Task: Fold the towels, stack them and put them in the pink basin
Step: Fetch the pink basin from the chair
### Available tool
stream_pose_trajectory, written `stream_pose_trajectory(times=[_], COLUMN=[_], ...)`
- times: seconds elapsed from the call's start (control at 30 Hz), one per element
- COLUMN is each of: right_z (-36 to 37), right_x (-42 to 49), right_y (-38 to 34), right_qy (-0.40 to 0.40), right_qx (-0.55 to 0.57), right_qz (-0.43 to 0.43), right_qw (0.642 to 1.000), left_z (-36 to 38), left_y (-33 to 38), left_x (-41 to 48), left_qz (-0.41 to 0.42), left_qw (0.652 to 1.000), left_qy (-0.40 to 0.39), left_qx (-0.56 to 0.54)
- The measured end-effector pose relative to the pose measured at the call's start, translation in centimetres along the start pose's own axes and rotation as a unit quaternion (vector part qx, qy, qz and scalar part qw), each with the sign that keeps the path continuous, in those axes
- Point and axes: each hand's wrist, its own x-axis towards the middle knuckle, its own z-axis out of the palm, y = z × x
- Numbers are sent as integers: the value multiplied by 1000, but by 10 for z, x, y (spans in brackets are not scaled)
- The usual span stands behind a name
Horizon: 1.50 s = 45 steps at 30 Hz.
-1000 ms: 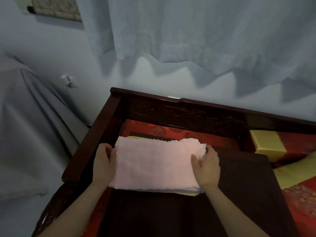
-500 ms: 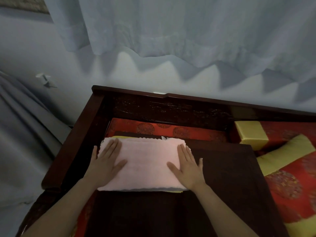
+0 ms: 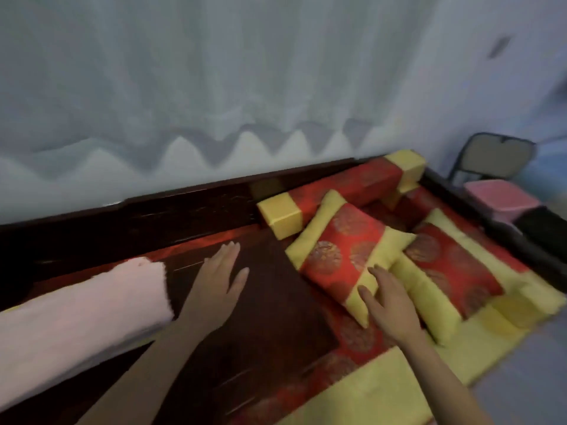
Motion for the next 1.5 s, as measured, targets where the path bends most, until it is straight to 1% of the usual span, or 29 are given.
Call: stream_pose_trajectory(times=[0.1,0.17,0.3,0.33,0.4,0.47,0.57,0.67,0.73,0.83,0.93,1.0,1.07,1.17,1.2,1.23,1.27,1.33,1.4,1.47,1.5], right_z=[-82,-133,-223,-233,-271,-303,-331,-353,-366,-389,-419,-447,-476,-509,-521,-525,-536,-545,-546,-549,-548], right_x=[-22,-36,-73,-78,-94,-99,-94,-75,-56,-14,38,72,106,151,173,179,214,256,309,372,397], right_y=[105,169,309,326,386,441,513,588,628,709,783,829,869,932,955,960,994,1032,1065,1093,1104], right_qy=[57,93,115,118,125,128,140,180,187,183,176,169,168,153,145,146,143,130,106,75,61], right_qx=[-58,-72,-62,-58,-49,-24,42,169,224,211,204,191,187,171,169,169,167,186,198,206,212], right_qz=[55,76,146,148,173,208,268,320,338,327,321,317,314,308,300,303,285,275,259,229,226], right_qw=[995,990,981,980,976,970,952,915,895,903,908,914,916,923,927,926,933,934,939,949,949], left_z=[58,106,225,241,287,323,366,409,435,495,547,580,607,652,667,666,690,712,741,767,776], left_y=[117,192,342,360,423,477,542,604,637,692,747,784,819,866,880,883,902,920,930,929,927], left_x=[47,64,69,69,69,76,97,123,143,191,240,273,301,345,363,368,392,419,445,472,481], left_qz=[94,127,156,151,151,158,169,155,151,160,133,130,105,79,78,78,70,16,-53,-148,-186], left_qw=[995,990,983,983,980,976,972,972,972,973,975,975,977,978,979,979,983,985,978,951,937], left_qy=[-36,-56,-93,-101,-125,-148,-159,-173,-173,-157,-155,-154,-160,-170,-169,-164,-146,-122,-99,-49,-41], left_qx=[9,18,-13,-18,-32,-31,-28,-43,-53,-62,-88,-91,-99,-87,-88,-90,-92,-122,-175,-266,-294])
